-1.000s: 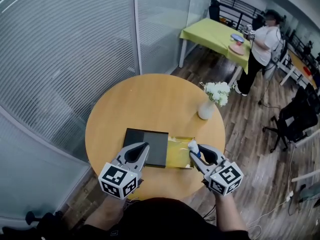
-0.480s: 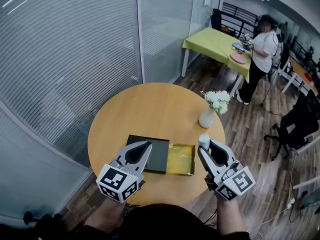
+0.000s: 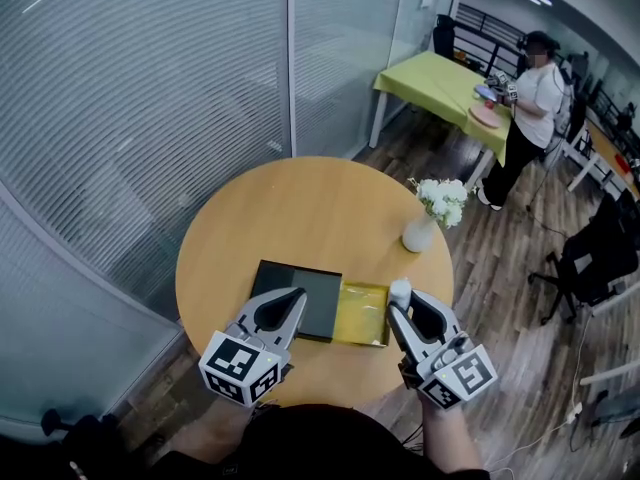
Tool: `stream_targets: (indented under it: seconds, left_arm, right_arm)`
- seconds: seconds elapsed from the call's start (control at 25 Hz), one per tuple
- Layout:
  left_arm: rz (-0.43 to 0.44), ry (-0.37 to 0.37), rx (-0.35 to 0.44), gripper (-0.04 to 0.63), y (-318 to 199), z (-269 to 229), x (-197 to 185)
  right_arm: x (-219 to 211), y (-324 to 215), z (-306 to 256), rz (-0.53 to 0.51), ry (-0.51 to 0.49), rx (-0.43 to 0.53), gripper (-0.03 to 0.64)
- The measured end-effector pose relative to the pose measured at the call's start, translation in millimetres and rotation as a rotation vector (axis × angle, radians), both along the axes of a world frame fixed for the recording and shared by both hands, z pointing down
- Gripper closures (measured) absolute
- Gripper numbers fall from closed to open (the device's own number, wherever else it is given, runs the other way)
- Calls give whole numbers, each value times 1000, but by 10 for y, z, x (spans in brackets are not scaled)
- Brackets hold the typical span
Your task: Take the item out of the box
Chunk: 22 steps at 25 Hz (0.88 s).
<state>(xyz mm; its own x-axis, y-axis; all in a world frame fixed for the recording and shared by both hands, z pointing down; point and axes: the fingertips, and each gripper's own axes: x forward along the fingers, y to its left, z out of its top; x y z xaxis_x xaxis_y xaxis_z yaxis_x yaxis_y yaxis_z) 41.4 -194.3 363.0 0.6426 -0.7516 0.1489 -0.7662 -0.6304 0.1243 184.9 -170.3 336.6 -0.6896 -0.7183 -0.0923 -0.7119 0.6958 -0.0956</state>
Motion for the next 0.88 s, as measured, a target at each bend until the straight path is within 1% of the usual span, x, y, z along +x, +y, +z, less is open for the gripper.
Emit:
stream_targets:
  seconds: [0.88]
  left_arm:
    - [21, 4, 2, 581, -15, -25, 24]
  right_arm:
    - [40, -1, -41, 29, 27, 16, 483]
